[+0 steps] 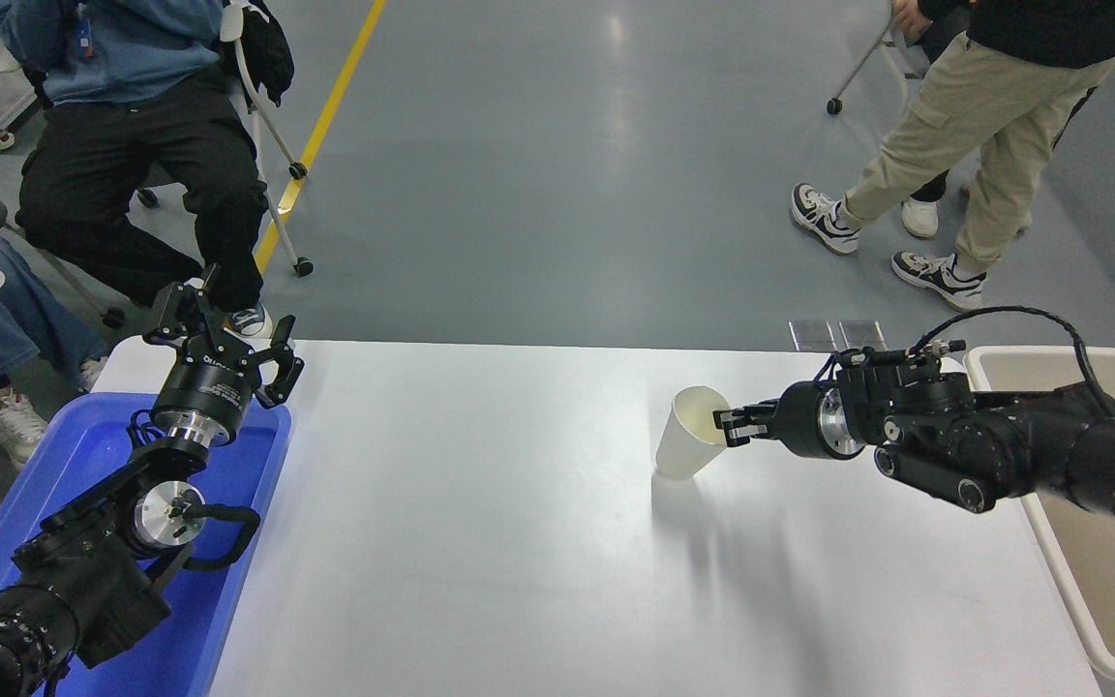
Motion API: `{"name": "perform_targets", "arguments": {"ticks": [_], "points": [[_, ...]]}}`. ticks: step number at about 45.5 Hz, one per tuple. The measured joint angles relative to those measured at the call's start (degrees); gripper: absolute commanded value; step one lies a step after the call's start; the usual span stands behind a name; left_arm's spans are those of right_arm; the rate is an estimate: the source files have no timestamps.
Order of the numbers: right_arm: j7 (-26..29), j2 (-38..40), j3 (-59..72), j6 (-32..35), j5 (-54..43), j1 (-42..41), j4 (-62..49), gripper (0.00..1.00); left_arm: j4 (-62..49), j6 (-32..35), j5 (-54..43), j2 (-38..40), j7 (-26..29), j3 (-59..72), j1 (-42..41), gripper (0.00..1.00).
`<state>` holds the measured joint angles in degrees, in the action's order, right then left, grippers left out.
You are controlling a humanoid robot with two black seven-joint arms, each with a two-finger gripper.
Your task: Dispose of the paper cup in the dustbin
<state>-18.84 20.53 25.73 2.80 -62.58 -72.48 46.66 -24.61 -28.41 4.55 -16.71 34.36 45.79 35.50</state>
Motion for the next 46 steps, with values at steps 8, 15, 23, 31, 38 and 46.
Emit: {"name": "perform_targets", "arguments": {"ticks": [8, 15, 23, 31, 38, 46], "points": [[0.1, 5.8, 1.4, 1.7, 0.8, -6.9, 7.6, 0.0, 0.0, 0.0, 0.0, 0.0, 0.0, 0.0, 0.0, 1.0], [0.2, 11.0, 3.9, 3.8, 1.3, -13.2, 13.6, 0.0, 0.0, 0.0, 0.0, 0.0, 0.0, 0.0, 0.0, 1.0], [0.1, 16.4, 5.5, 7.1, 1.3, -20.7, 19.2, 0.0, 0.0, 0.0, 0.0, 0.0, 0.0, 0.0, 0.0, 1.0], [0.2, 19.9, 7.7, 9.8, 1.1, -26.8, 22.4, 0.0, 0.0, 0.0, 0.0, 0.0, 0.0, 0.0, 0.0, 1.0], [0.3, 21.4, 9.8, 10.9, 1.0, -30.3, 23.4, 0.0, 0.0, 0.0, 0.0, 0.0, 0.0, 0.0, 0.0, 1.0], [0.4, 23.4, 12.2, 11.0, 0.6, -31.2, 22.1, 0.0, 0.0, 0.0, 0.0, 0.0, 0.0, 0.0, 0.0, 1.0]]}}
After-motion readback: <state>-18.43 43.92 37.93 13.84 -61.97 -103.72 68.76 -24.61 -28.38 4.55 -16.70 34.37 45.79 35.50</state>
